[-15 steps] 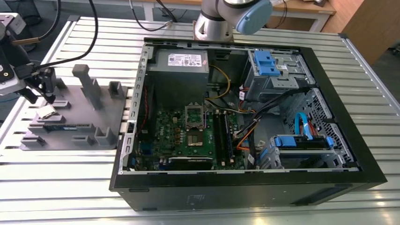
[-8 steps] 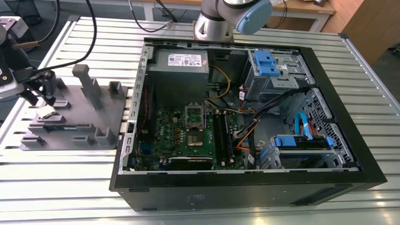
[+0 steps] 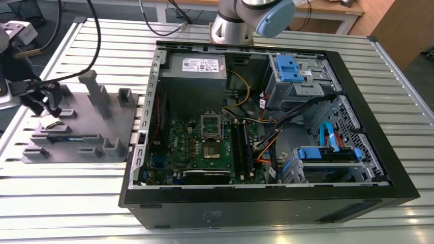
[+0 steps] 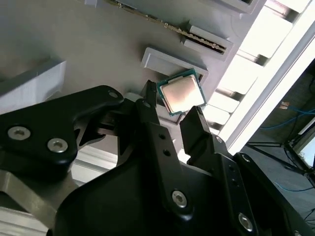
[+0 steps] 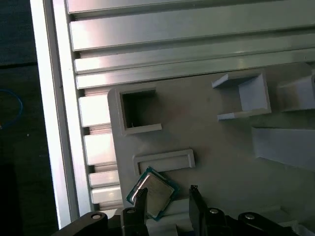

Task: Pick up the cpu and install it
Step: 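Pick up the cpu and move it towards the insertion slot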

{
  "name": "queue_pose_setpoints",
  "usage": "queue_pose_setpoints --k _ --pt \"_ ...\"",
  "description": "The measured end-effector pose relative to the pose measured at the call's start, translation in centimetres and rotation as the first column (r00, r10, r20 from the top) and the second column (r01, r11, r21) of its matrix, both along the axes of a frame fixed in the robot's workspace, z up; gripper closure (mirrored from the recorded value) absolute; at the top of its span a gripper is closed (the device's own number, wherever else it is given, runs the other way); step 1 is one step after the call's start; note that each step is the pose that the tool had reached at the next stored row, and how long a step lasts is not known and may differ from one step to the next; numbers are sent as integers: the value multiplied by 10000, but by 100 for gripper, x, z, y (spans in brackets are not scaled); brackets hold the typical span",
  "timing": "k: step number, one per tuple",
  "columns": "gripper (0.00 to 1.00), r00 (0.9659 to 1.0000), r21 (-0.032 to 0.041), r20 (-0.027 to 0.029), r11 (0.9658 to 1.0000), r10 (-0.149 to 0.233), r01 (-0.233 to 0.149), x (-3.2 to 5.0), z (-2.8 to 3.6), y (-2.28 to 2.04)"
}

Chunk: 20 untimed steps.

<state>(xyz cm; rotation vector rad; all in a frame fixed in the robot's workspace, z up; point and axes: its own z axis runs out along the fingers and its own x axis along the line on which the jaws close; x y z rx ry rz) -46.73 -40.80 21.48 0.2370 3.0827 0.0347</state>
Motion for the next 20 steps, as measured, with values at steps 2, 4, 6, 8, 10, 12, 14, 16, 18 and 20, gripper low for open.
queue_pose_setpoints --k 2,4,6,8,10,12,14,16,18,20 --pt "53 9999 0 -1 9999 -144 144 -15 -11 1" --pt "53 9998 0 1 9998 -181 181 -39 -21 0" --pt "53 9998 0 1 9998 -206 206 -61 -30 0" --pt "53 9996 1 2 9996 -296 296 -72 -43 0" --pt "53 9985 1 2 9985 -539 539 -73 -56 0" --pt "53 9962 0 1 9962 -869 869 -74 -70 0" --pt "53 9927 0 0 9927 -1209 1209 -74 -83 0" --pt "53 9878 0 1 9878 -1560 1560 -74 -98 0" --pt "53 9816 1 1 9816 -1907 1907 -74 -111 0" --pt "53 9745 1 1 9745 -2242 2242 -74 -124 0"
